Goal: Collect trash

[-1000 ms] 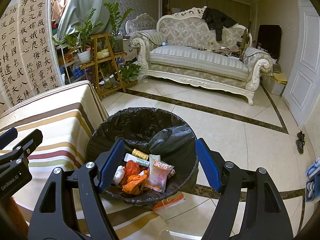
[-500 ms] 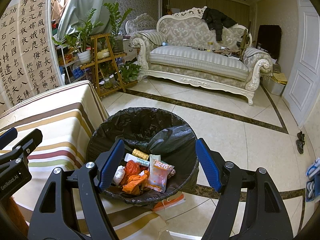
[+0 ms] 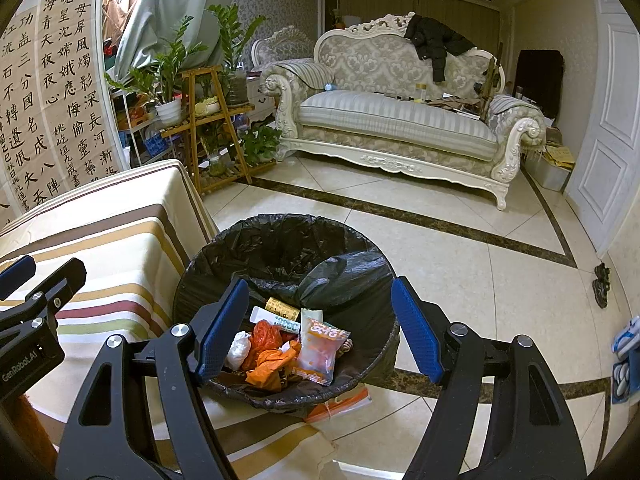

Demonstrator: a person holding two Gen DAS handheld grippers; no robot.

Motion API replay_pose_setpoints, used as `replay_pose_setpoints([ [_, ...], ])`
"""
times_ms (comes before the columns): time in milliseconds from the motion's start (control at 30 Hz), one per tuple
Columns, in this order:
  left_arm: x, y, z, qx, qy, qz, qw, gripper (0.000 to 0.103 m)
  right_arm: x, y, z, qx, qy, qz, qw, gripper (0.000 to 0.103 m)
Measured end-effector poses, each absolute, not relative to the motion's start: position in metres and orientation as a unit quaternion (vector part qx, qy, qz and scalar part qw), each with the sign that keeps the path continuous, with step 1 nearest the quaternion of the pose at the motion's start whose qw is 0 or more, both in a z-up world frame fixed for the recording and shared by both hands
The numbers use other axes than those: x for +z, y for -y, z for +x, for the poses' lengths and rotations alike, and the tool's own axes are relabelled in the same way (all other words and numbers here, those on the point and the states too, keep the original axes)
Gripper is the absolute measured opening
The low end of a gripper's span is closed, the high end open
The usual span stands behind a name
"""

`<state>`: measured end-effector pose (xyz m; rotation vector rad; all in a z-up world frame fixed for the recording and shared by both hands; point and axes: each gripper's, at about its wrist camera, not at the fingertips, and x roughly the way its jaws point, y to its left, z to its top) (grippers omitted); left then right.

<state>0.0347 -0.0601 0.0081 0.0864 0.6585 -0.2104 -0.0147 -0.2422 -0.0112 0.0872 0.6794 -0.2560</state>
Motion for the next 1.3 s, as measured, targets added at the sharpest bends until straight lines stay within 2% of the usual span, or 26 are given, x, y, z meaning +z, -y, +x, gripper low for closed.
replay_pose_setpoints([
  [1300, 0.0072, 0.0629, 0.0317, -0.115, -0.319, 0.035, 0.940, 0.085, -0.0113, 0.2406, -0.0145, -0.123, -0.334, 0.041, 0.934, 0.072],
])
